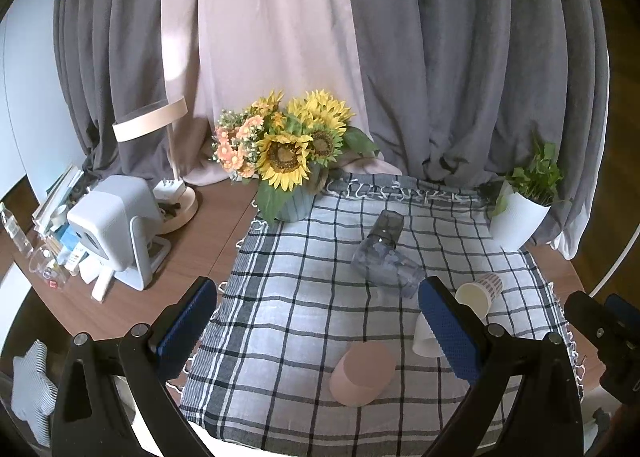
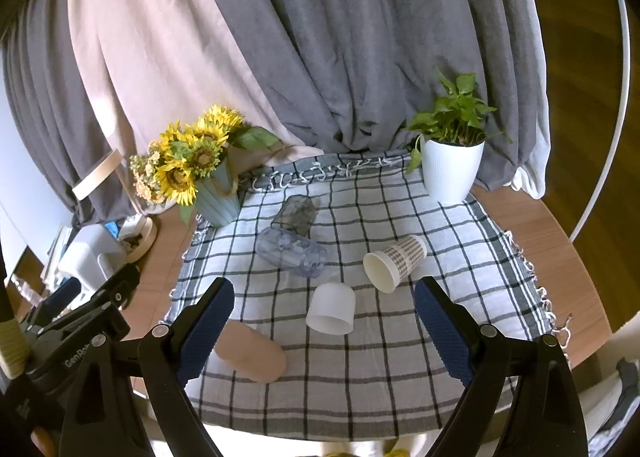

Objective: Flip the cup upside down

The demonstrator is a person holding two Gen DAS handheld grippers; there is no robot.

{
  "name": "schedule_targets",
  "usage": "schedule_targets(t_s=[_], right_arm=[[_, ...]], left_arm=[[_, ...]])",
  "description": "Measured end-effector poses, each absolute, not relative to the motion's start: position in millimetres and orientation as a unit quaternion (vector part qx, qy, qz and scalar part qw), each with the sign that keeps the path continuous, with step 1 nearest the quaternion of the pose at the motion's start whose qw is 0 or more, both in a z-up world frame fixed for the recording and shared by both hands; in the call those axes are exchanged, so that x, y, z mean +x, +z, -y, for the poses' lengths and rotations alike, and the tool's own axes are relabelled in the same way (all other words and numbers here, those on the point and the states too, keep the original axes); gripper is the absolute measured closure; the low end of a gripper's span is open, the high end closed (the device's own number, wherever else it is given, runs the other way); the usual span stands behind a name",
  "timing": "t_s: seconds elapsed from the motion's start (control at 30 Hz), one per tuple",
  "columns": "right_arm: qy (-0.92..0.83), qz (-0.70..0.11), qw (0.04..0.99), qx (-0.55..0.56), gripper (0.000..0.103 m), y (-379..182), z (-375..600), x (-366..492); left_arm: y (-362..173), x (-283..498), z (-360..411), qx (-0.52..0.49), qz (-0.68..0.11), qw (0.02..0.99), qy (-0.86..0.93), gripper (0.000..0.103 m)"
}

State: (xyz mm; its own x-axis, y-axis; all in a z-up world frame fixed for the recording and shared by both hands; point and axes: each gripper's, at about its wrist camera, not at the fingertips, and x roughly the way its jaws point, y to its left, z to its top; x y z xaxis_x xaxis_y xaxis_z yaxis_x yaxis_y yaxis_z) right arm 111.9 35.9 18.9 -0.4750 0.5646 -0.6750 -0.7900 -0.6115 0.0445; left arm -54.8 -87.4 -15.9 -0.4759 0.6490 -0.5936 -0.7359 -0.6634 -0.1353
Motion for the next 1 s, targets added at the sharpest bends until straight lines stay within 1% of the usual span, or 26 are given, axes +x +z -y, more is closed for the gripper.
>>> schedule_targets(t_s=[1.0], right_arm=[[0.843, -0.176, 0.401, -0.313, 0.011, 22.5, -41.1, 114.2]], left_arm=[[-14.3, -55.8, 85.4, -0.311, -0.068, 0.401, 0.859, 0.0]])
